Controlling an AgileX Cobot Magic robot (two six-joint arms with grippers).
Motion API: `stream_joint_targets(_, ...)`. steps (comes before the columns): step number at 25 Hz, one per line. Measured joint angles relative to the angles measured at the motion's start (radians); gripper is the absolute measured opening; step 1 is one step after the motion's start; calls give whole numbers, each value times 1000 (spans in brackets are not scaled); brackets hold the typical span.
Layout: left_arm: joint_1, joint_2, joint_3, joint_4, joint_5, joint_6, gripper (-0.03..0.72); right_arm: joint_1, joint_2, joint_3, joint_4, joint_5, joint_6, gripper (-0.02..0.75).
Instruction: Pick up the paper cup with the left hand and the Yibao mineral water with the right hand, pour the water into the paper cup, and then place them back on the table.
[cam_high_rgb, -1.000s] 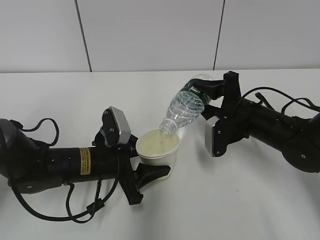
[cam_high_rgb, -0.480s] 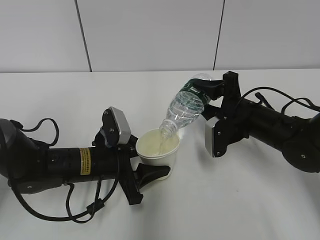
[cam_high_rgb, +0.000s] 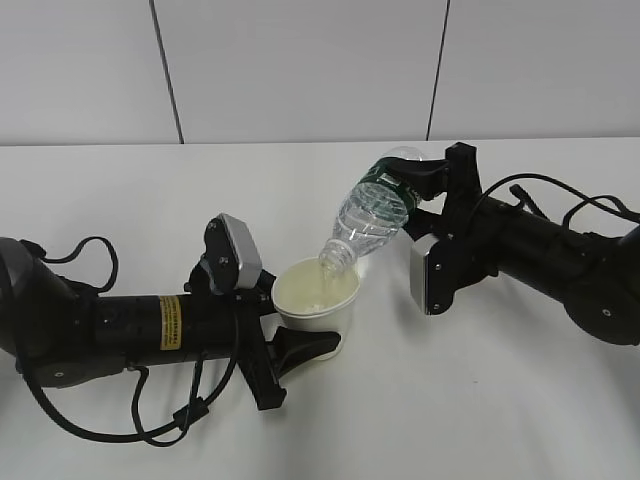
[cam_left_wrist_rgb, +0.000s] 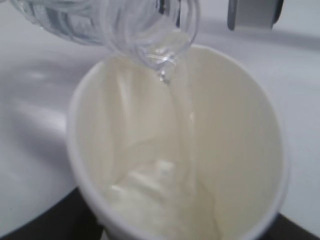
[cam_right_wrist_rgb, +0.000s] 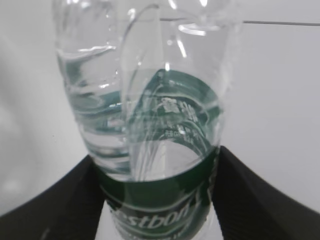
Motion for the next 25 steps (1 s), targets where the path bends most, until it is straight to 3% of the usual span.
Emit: stream_joint_targets(25, 0, 0, 0, 0, 2, 0, 429, 0, 0, 0, 0, -6, -12, 454)
